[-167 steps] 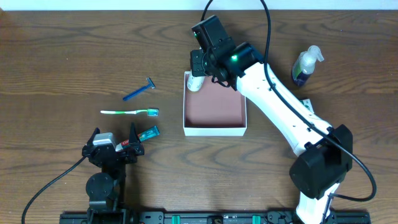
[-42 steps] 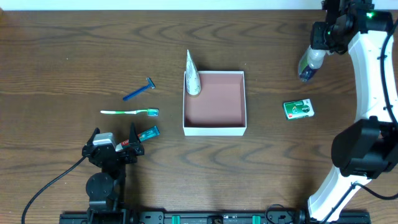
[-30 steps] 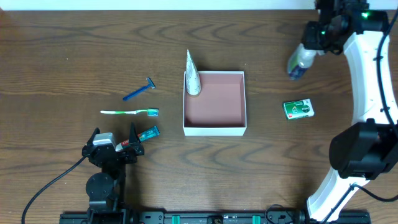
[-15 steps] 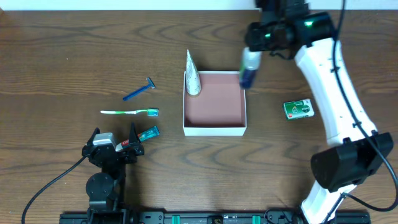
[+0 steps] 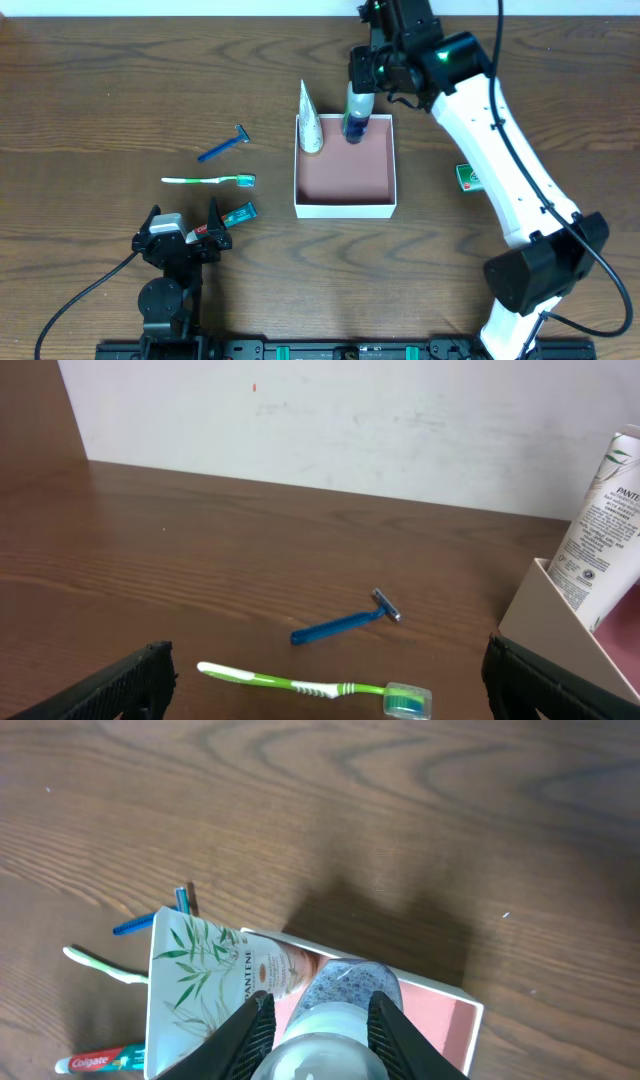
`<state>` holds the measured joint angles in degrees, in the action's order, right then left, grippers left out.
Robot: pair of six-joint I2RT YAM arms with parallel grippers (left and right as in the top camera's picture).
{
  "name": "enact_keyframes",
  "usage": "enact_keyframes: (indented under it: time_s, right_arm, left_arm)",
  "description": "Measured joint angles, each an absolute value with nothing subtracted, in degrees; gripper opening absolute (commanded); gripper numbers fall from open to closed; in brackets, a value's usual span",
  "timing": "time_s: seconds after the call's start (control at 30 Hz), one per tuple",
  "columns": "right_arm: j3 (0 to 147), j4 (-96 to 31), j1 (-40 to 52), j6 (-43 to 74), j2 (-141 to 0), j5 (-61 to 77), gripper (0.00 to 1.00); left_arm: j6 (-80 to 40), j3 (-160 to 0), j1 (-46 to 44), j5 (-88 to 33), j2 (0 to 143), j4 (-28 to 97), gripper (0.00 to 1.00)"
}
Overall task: Pack container
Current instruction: 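Place the pump bottle upright in the box beside the tube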
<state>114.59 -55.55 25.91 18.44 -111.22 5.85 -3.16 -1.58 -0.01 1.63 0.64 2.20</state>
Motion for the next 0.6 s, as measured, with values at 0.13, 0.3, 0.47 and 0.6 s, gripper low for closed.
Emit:
enact_keyframes:
  time_s: [0.13, 0.3, 0.47, 0.6]
  right_arm:
    - [114.6, -55.8, 27.4, 18.7, -113.4, 5.4, 0.31]
    - [114.3, -55.9, 29.6, 18.9, -114.6, 4.8, 0.32]
    - [114.2, -55.8, 30.3, 18.9, -114.7, 4.1, 0.32]
    - [114.2, -55.7, 30.3, 18.9, -114.9, 3.8, 0.32]
  left_arm:
    - [-3.2, -1.6, 0.0, 1.6, 0.6, 2.2, 0.98]
    - [-3.2, -1.6, 0.0, 1.6, 0.6, 2.2, 0.98]
    - [-3.2, -1.6, 0.0, 1.6, 0.6, 2.2, 0.98]
    - [-3.2, -1.6, 0.0, 1.6, 0.6, 2.2, 0.98]
